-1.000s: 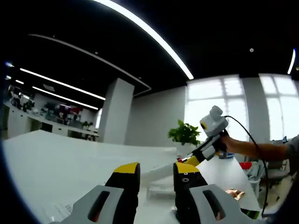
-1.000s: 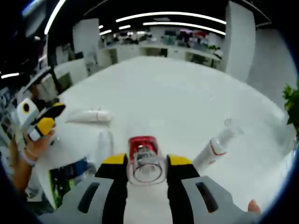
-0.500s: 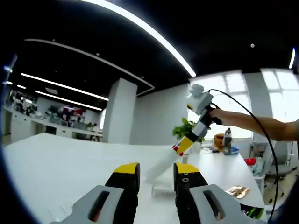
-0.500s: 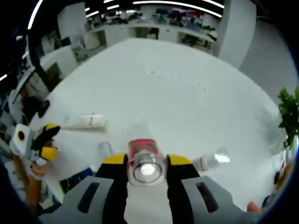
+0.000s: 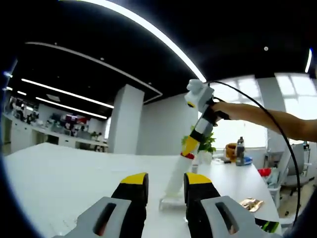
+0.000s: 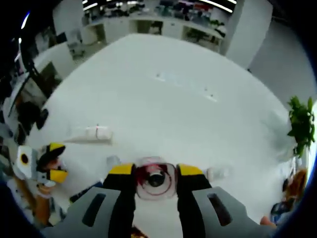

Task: Arrange the skincare products in the storage area until every visible bottle or jar stands upright without overlapping.

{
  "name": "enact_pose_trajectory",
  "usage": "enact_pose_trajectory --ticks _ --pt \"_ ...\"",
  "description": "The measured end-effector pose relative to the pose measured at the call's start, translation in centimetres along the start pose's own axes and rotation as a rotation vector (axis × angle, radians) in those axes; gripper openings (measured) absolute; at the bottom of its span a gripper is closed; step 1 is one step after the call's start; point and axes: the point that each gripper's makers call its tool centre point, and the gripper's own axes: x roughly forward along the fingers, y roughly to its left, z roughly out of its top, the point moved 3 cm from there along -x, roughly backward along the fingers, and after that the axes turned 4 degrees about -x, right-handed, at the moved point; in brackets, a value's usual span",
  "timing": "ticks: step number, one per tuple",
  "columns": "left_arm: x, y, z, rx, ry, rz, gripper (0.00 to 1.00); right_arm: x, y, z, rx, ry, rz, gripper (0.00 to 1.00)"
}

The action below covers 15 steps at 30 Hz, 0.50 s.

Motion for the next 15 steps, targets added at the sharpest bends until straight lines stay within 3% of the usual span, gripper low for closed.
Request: enact_pose_trajectory --ticks 11,13,15 --pt "0.0 0.1 0.1 0.000 -0.001 0.000 0.29 -0.1 1.2 1.3 -0.017 -0.084 -0.016 0.30" --pt "0.0 0.1 0.1 0.001 0.002 0.000 0.29 1.0 1.2 2.7 -0.062 -0.159 -0.009 0.30" --pt "-0.1 0.0 0.1 0.001 0.001 -0.002 0.29 1.3 1.2 2.9 -0.065 -0.192 -0.031 0.30"
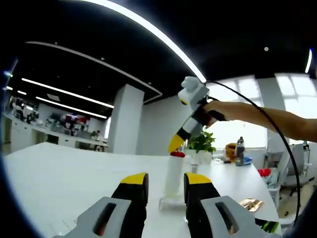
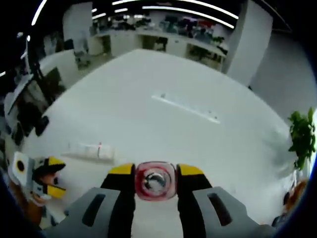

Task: Arrange the skincare products in the storage area until every visible bottle or jar stands upright without overlapping.

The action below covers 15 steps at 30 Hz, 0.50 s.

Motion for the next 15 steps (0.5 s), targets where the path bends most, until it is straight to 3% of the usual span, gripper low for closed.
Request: enact_pose_trajectory --ticks 6,10,12,15 --pt "-0.1 0.0 0.0 -0.007 -0.003 0.001 0.29 0.8 0.4 -0.8 -0.055 -0.017 -0.016 0.35" --pt "0.0 -0.1 0.0 -0.005 -0.001 0.000 0.28 1.7 0.5 -2.3 -0.170 0.015 -0.056 0.53" --pt "0.0 0.0 0.0 -0.005 0.001 0.002 0.28 1.9 1.0 -2.2 -0.220 -0.058 -0.073 0.62" --pt "0.1 0.1 -0.1 -0.006 0.004 0.002 0.28 1.8 1.6 -1.5 -0.221 -0.131 -0.046 0.73"
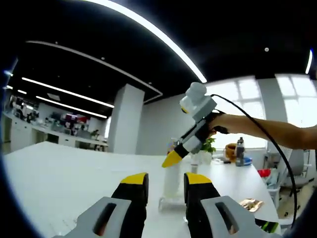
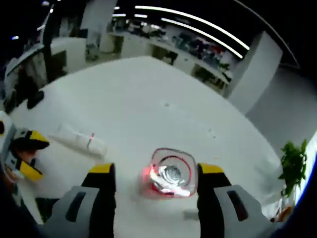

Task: Arrange the skincare products in the storage area until every visible bottle or jar stands upright without overlapping.

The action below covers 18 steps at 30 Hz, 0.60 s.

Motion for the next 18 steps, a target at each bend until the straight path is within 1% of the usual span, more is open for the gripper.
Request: enact_pose_trajectory --ticks 3,6,10,11,13,14,16,18 --pt "0.0 0.0 -0.2 0.004 0.010 0.003 0.29 -0.5 0.3 0.5 -0.001 -0.052 0.022 0.86" --pt "-0.1 0.0 -0.4 0.011 0.017 0.004 0.29 -1.0 0.0 1.5 0.007 -0.134 0.027 0.99" --pt "-0.1 0.1 -0.5 0.008 0.020 0.009 0.29 -2.6 -0.1 2.4 0.026 -0.244 0.037 1.00" --pt "-0.1 0.2 -0.5 0.006 0.021 0.010 0.29 -3.4 -0.3 2.8 0.033 -0.303 0.031 1.00" --pt "-0.1 0.2 -0.6 0.004 0.023 0.012 0.29 -4.2 -0.5 3.0 0.036 -0.356 0.028 1.00" --pt "-0.1 0.2 -0.6 0.004 0.024 0.013 0.29 -4.7 -0.6 3.1 0.048 -0.395 0.026 1.00" --pt "0.0 0.2 -0.7 0.006 0.028 0.015 0.29 -5.3 -0.6 2.9 0.055 -0.424 0.033 1.00" --pt "0.0 0.2 -0.8 0.008 0.031 0.017 0.29 -6.0 -1.3 2.0 0.081 -0.424 0.002 1.00"
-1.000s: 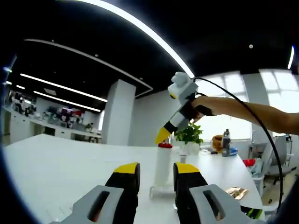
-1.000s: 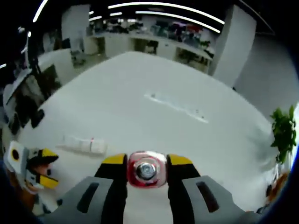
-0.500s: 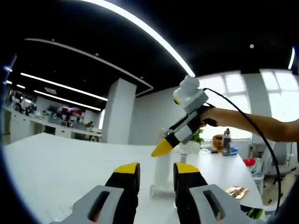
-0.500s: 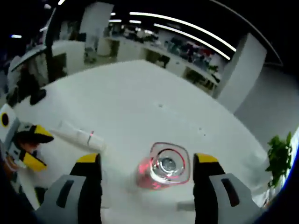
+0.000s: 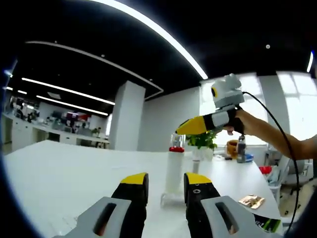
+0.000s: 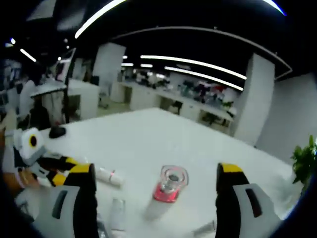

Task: Arrange the skincare products in the storage area until every visible bottle or jar stands upright without overlapping.

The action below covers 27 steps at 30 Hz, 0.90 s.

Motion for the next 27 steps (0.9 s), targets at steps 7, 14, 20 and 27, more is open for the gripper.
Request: enact_pose_trajectory --ticks 7,14,20,27 --pt "0.1 0.2 -0.1 -0.001 0.004 0.008 0.29 -1.4 1.5 -1.8 0.102 -0.076 0.062 0.93" --pt "0.3 0.9 -0.2 -0.006 0.013 0.033 0.29 0.7 1.9 -5.1 0.184 -0.118 0.020 0.72" --pt "0.4 1.2 -0.4 -0.008 0.021 0.047 0.29 3.0 1.4 -8.3 0.266 -0.116 -0.004 0.71" --pt "0.7 1.4 -1.0 0.005 0.053 0.060 0.29 4.1 0.9 -10.7 0.275 -0.044 0.008 0.67"
